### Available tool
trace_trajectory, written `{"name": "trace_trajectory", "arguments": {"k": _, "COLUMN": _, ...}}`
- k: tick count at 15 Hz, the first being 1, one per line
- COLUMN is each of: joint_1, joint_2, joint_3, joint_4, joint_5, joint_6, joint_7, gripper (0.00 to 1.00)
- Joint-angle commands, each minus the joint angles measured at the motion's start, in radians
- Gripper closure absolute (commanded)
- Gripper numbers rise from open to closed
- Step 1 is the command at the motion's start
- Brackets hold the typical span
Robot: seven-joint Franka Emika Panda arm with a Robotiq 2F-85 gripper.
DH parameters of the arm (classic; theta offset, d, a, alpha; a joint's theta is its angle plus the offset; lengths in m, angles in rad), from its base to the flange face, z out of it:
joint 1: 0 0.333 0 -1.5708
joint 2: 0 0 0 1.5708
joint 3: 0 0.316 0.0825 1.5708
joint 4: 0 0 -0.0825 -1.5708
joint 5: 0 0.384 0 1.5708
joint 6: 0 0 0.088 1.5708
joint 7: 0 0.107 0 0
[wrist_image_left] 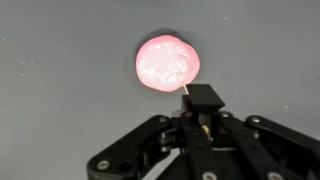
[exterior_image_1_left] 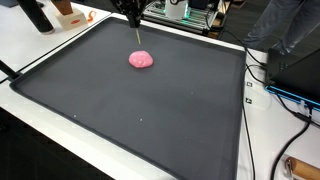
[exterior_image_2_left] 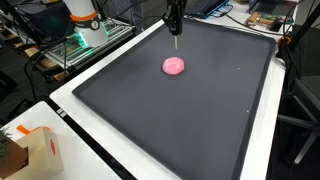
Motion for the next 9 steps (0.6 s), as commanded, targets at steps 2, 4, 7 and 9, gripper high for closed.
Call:
{"name": "trace_trajectory", "arguments": {"k": 2, "joint_1": 0.080, "joint_2": 0.041, "joint_3": 0.057, "joint_4": 0.105, "joint_5": -0.242, "joint_6": -0.134, "joint_7": 0.237, "gripper": 0.97}}
{"name": "trace_trajectory", "arguments": {"k": 4, "joint_1": 0.124, "joint_2": 0.081, "joint_3": 0.086, "joint_4": 0.162, "joint_5": -0.361, "joint_6": -0.212, "joint_7": 0.368, "gripper": 0.97}}
{"name": "trace_trajectory", "arguments": {"k": 7, "joint_1": 0.194, "joint_2": 0.156, "joint_3": 0.118, "joint_4": 0.247, "joint_5": -0.503, "joint_6": -0.329, "joint_7": 0.522, "gripper": 0.97}}
{"name": "trace_trajectory", "arguments": {"k": 9, "joint_1": 0.240, "joint_2": 0.214, "joint_3": 0.129, "joint_4": 0.300, "joint_5": -0.566, "joint_6": -0.400, "joint_7": 0.594, "gripper": 0.97}}
